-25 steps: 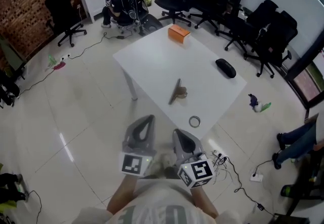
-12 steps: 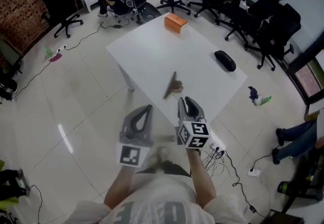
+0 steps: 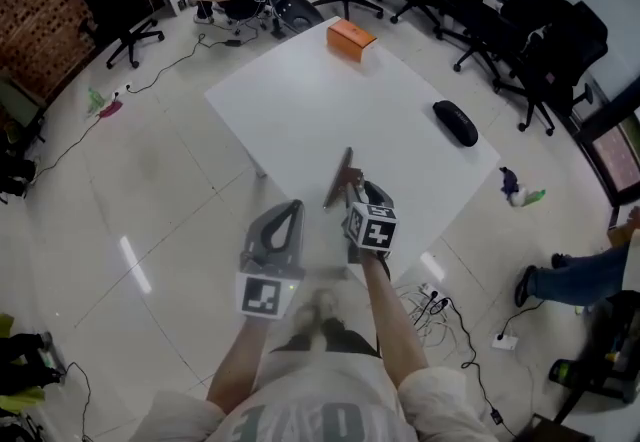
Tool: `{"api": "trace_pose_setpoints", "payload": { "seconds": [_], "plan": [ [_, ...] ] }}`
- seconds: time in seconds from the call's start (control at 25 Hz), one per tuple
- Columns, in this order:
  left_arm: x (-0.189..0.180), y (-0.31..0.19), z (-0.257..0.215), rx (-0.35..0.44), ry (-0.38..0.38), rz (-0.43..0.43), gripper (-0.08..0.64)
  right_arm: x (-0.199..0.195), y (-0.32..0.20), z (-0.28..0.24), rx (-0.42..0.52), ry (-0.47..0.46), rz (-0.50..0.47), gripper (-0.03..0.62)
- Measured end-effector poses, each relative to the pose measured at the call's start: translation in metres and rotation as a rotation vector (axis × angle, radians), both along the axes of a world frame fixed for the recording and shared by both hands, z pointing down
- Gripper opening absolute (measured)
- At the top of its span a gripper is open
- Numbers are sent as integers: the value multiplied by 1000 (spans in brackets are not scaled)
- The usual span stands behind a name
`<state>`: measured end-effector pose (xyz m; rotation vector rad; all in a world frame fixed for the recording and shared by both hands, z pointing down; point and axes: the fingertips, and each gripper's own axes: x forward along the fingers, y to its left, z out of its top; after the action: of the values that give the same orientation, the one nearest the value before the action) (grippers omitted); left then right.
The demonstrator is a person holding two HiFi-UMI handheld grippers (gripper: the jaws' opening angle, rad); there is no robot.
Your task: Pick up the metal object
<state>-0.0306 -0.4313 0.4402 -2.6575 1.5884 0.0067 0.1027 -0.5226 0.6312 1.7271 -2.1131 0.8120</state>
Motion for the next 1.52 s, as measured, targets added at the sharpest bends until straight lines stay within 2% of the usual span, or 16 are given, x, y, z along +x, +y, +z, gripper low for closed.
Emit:
{"api": "trace_pose_setpoints", "payload": {
  "seconds": [0.16,0.32,0.4,0.56,0.68,0.76,0.92,1.04,1.32,1.52],
  "plan": [
    [1,-9,1,-4,5,-5,2,2,-19,12,-45,-37,37,153],
    [7,-13,1,-1,-5,-6,2,2,-27,28,-109,-74,31,135],
    [9,-14,2,-1,-9,-4,2,0,-31,33,-134,-146,29,136],
    [-1,-13,6,-12,-11,-19,2,-9,-39,29,-139,-316,56,47],
    [-12,-12,9,-27,-4,-39,2,-14,-35,21,-103,-233,9,41],
    [-20,-13,7,-25,4,-55,2,-17,-30,11,-72,-215,-12,41],
    [-28,-13,-4,5,3,-69,2,-20,-9,-29,22,-268,-39,40],
    [-32,-7,-13,21,26,-74,2,-22,20,-68,102,-282,-75,40],
    [-50,17,-32,37,87,-103,2,-26,97,-166,297,-393,-89,38],
    [-54,38,-38,51,90,-81,2,-36,136,-201,364,-410,-100,38]
  ]
}}
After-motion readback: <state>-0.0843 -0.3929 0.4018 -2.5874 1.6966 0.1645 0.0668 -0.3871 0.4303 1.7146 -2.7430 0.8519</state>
